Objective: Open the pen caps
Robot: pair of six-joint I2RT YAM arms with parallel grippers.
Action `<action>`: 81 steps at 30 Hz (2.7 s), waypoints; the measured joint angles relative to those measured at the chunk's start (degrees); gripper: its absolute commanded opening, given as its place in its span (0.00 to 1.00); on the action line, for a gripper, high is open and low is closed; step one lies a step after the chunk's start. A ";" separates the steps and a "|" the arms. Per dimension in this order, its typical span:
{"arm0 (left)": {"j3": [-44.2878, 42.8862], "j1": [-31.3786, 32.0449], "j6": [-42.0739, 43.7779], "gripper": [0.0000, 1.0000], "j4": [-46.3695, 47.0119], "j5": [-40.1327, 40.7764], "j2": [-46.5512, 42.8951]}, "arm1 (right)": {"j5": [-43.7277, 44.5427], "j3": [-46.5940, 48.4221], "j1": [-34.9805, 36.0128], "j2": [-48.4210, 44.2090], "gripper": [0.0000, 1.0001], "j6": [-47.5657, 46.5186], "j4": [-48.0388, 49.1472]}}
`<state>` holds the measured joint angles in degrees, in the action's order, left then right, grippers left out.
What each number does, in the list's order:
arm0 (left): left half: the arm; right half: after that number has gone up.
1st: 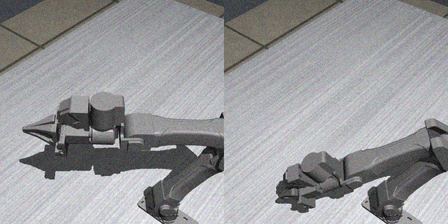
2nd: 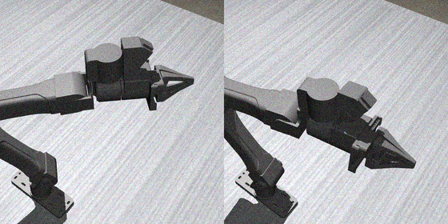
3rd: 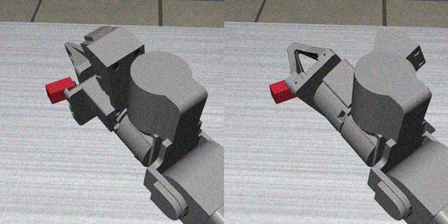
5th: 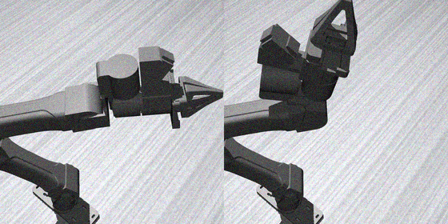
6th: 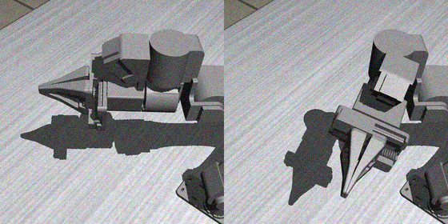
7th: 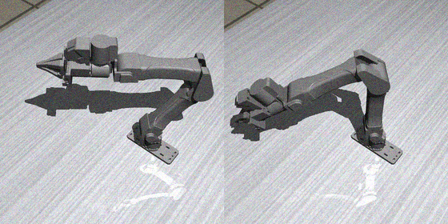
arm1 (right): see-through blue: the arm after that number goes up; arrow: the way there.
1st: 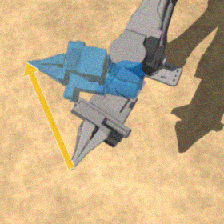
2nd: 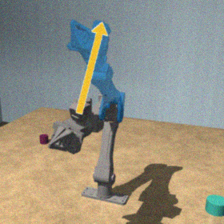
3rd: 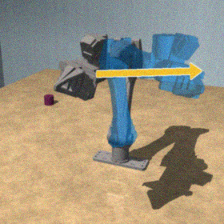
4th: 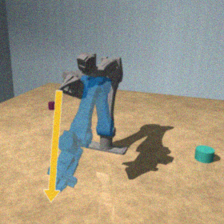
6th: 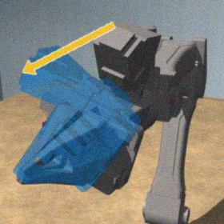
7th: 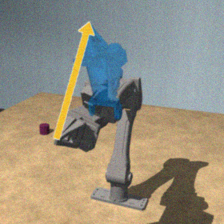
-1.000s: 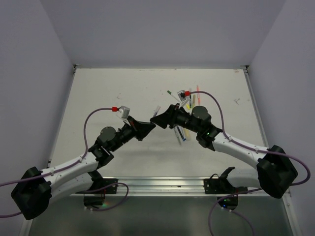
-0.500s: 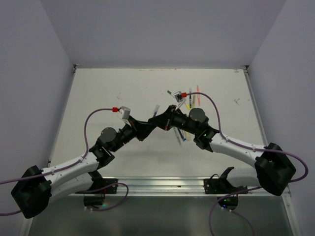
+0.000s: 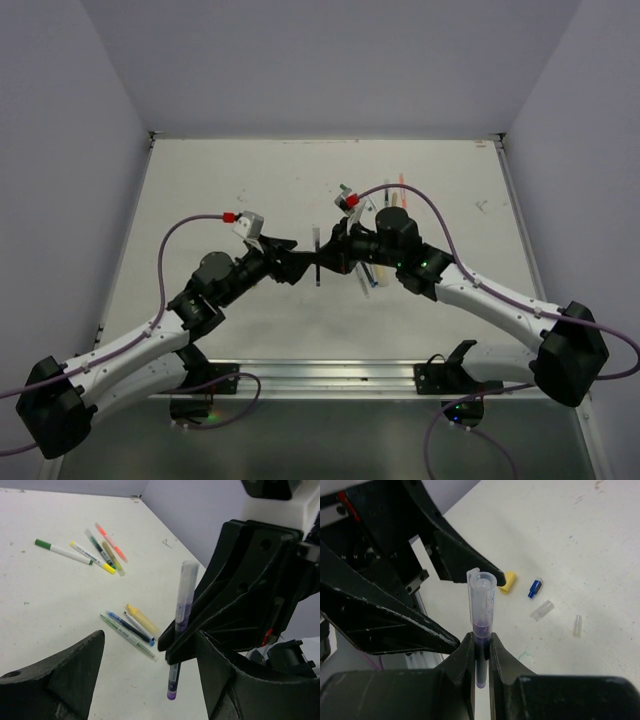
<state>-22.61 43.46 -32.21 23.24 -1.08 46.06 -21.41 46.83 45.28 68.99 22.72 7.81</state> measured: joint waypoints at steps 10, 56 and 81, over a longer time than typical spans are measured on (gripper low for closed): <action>-10.21 -2.58 3.13 0.66 -2.84 -9.99 8.02 | -8.76 2.84 -0.68 3.08 0.00 -9.29 -10.93; -5.66 -3.58 -0.66 0.00 8.72 24.17 -0.33 | -6.23 -3.32 0.13 7.65 0.00 -11.87 -11.17; -23.52 -3.63 -12.17 0.04 -25.83 11.04 31.52 | 17.73 12.92 -3.98 29.86 0.00 -5.16 -29.22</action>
<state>-46.13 39.83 -44.38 -2.59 9.96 77.58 -3.68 59.75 41.30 98.85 17.56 -21.41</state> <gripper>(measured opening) 0.100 0.117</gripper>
